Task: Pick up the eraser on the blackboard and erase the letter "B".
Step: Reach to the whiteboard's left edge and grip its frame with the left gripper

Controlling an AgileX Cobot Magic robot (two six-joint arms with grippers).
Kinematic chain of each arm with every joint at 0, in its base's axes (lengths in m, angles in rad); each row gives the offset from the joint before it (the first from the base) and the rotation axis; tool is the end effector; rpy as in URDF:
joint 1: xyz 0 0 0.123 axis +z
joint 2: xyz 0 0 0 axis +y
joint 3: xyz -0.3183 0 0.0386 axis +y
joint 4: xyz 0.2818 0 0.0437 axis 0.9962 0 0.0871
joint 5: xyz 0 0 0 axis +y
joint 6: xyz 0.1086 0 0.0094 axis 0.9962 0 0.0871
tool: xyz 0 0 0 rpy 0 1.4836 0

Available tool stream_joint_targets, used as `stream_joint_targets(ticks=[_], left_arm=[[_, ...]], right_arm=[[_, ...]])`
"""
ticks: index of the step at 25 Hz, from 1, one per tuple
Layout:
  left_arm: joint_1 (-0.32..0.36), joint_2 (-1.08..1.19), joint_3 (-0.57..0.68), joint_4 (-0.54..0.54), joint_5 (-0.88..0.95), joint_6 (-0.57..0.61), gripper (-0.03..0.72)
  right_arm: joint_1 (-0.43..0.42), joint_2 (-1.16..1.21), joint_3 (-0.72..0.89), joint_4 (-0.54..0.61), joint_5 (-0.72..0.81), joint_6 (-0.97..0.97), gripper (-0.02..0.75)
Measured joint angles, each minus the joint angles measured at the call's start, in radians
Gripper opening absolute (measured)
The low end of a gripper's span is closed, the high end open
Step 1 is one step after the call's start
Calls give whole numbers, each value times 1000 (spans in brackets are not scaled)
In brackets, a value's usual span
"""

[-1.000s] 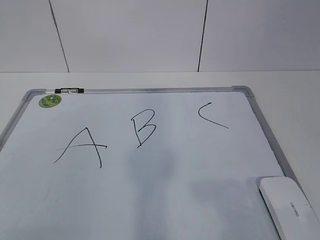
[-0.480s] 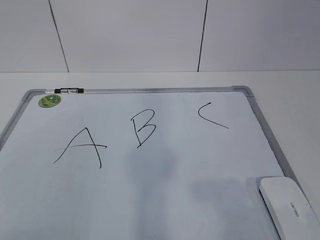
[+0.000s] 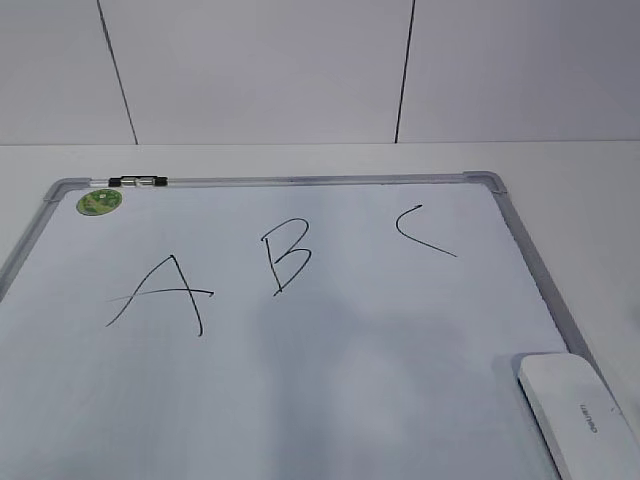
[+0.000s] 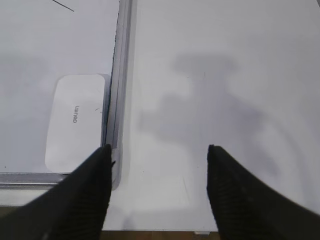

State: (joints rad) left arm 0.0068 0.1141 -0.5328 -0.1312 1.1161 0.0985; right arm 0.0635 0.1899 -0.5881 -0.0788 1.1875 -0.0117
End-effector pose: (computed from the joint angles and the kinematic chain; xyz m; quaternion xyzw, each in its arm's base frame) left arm 0.0168 -0.0127 0.2903 0.0422 0.8839 -0.0412 0.4639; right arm 0.0210 -0.0066 0.3003 -0.0321 0.9059 -0.0284 0.4214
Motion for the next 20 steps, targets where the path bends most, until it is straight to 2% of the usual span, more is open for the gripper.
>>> stream_joint_targets(ticks=[4,12,20], left_arm=[[0,184,-38,0,0,-9,232],[0,591,-205,2,15,-13,232],[0,953,-373,8,21,-15,232]], right_arm=[[0,147,-55,7,0,12,498],[0,441,-160,72,51,27,497],[0,591,-205,121,57,33,498]])
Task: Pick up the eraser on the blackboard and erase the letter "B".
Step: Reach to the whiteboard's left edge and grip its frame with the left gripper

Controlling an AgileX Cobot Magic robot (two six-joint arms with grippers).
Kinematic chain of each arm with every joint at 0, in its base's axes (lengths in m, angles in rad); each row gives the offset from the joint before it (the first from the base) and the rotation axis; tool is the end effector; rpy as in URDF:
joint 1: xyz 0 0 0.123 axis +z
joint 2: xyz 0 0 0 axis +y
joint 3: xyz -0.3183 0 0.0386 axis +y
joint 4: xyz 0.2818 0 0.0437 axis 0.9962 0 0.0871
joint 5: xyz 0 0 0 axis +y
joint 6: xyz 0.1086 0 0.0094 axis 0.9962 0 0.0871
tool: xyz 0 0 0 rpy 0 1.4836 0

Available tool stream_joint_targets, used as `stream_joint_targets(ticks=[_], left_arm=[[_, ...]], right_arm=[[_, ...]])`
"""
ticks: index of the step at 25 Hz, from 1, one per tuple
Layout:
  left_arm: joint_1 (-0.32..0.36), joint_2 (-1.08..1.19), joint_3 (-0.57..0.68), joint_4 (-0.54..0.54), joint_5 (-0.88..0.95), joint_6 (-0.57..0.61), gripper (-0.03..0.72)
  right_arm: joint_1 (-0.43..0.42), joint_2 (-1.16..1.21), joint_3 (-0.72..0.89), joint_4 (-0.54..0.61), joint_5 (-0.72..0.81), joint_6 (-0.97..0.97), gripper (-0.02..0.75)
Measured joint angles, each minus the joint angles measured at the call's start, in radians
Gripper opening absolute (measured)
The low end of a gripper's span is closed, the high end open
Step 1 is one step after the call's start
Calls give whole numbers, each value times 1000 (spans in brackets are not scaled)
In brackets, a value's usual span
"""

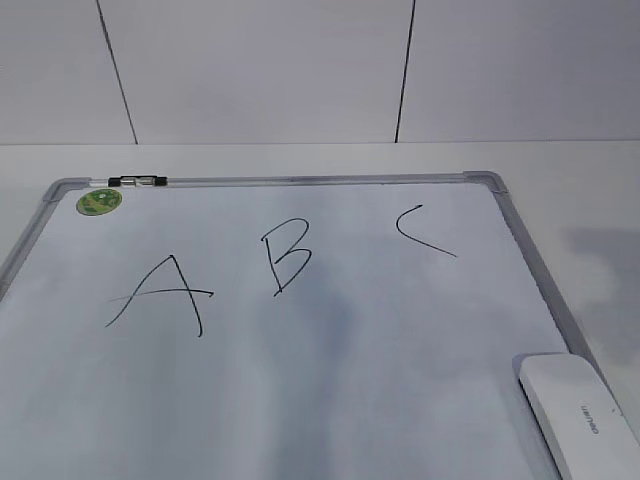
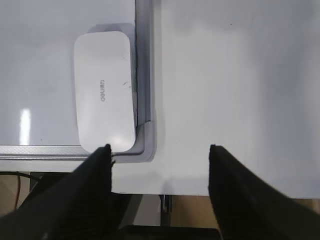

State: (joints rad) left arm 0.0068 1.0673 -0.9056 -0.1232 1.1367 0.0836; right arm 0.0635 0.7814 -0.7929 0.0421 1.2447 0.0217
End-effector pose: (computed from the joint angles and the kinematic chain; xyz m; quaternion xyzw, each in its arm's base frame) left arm 0.2038 -0.0108 0.3169 0.0222 0.9819 -0.0515 0.1810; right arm 0.1268 0.0124 0.3222 -0.0180 0.9771 0.0299 0.2097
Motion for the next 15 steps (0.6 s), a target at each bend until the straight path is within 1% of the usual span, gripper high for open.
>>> stream_joint_targets(ticks=[1,2,5,7,8,9,15], left_arm=[[0,0,0,0,0,0,232],[0,93,-46,0,0,0,232],[0,197,-98,8,0,0,232],[0,233,-98,8,0,0,232],[0,308,-139,26,-2,0,232],[0,337,-168,38,-2,0,232],[11,520,-243,56,-10,0,232]], right_arm=[[0,8,0,1,0,0,498],[0,11,0,3,0,0,498],[0,15,0,11,0,0,498],[0,15,0,16,0,0,498],[0,15,0,18,0,0,497],[0,15,0,18,0,0,496],[0,15,0,28,0,4,496]])
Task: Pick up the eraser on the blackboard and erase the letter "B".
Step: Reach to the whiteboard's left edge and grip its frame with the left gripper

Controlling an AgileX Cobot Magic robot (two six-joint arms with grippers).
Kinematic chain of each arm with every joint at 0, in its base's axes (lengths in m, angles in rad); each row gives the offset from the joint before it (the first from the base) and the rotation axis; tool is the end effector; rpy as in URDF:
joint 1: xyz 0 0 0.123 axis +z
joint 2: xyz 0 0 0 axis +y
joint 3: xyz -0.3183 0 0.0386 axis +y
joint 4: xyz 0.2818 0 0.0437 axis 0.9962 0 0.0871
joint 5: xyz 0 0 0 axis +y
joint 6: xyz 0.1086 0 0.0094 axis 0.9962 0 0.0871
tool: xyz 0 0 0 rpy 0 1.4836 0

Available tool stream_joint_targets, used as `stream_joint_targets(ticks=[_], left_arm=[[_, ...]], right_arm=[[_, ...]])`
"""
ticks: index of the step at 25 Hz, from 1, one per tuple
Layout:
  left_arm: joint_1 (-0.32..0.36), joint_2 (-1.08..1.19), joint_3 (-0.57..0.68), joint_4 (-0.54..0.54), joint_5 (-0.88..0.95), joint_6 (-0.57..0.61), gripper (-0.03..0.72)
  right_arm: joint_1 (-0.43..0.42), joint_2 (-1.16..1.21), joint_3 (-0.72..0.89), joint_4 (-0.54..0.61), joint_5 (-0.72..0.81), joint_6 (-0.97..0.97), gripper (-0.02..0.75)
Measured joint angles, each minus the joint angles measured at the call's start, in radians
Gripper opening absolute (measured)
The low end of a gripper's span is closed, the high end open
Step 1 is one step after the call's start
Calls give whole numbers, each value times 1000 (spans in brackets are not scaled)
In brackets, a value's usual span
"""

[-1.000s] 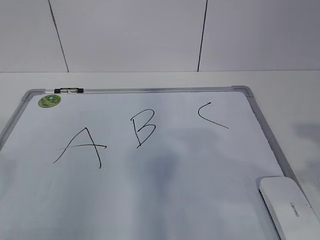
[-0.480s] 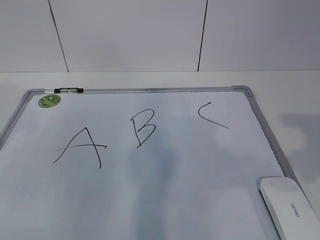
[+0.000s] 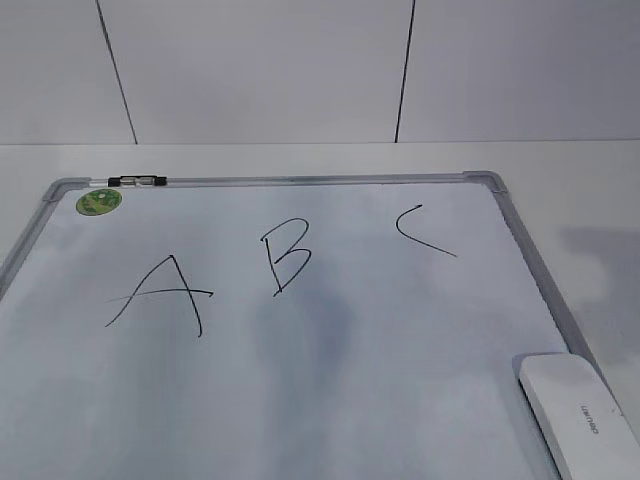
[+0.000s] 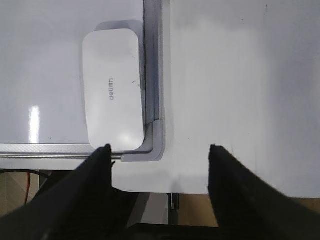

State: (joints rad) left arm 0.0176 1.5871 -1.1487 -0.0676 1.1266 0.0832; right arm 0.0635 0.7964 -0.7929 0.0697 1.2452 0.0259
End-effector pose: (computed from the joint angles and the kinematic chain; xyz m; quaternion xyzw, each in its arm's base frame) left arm 0.3277 -0.0009 0.2522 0.0197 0.9982 -0.0288 0.0480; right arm 0.1295 0.0154 0.3205 -0.0142 0.9784 0.0436 0.2013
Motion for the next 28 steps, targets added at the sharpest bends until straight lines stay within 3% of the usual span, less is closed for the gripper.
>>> stream_joint_targets(ticks=[16,28], left_arm=[[26,264,-126,4,-87,41,232],[36,318,-135,4,-135,49,232]], right_arm=[[0,0,0,4,0,3,496],[0,0,0,4,0,4,496]])
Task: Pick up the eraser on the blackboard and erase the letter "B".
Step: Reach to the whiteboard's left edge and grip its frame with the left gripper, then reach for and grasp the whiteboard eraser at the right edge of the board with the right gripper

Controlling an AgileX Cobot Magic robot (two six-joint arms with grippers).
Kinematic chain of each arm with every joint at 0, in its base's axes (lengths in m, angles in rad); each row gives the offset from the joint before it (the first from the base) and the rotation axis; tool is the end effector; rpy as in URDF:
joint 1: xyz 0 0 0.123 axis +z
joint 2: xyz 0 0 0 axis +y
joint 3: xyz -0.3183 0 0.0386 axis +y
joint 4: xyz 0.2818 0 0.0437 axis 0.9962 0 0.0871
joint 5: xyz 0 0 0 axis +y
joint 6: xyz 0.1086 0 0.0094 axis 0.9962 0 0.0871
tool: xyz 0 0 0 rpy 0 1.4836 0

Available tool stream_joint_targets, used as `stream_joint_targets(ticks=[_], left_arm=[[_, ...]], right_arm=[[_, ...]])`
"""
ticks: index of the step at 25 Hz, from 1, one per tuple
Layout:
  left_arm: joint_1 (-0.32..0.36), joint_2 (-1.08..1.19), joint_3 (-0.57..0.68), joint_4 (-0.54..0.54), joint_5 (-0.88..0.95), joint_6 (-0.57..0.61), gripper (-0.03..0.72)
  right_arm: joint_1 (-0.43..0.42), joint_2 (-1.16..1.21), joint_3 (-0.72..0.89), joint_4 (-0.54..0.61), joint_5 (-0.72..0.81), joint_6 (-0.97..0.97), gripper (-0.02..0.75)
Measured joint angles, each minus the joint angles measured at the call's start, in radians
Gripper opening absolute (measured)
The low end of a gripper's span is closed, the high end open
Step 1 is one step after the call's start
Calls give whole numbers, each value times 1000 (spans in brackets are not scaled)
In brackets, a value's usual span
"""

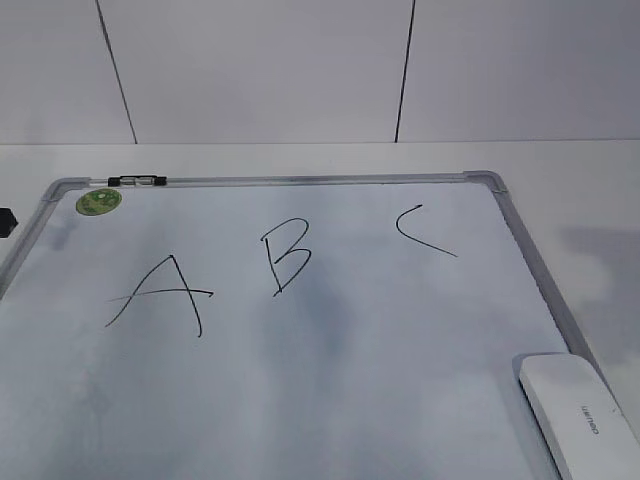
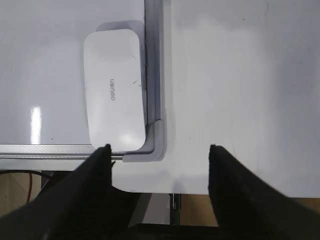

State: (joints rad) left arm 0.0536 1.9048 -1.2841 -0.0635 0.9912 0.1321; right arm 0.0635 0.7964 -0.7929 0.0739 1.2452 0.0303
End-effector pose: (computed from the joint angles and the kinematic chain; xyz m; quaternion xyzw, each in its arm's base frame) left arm 0.4002 0.0157 0.1740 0.0225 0.9991 -0.0247 0.0254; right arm 0.1295 0.0159 0.3205 -0.0118 0.9784 0.0462 0.2011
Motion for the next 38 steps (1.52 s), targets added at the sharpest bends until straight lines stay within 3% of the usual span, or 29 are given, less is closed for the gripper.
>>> stream_joint_targets(ticks=[6,38], left_arm=[[23,0,0,0,-12,33,232],[15,48,0,-26,-32,56,232]], right_arm=[[0,0,0,0,0,0,496],[0,23,0,0,2,2,496]])
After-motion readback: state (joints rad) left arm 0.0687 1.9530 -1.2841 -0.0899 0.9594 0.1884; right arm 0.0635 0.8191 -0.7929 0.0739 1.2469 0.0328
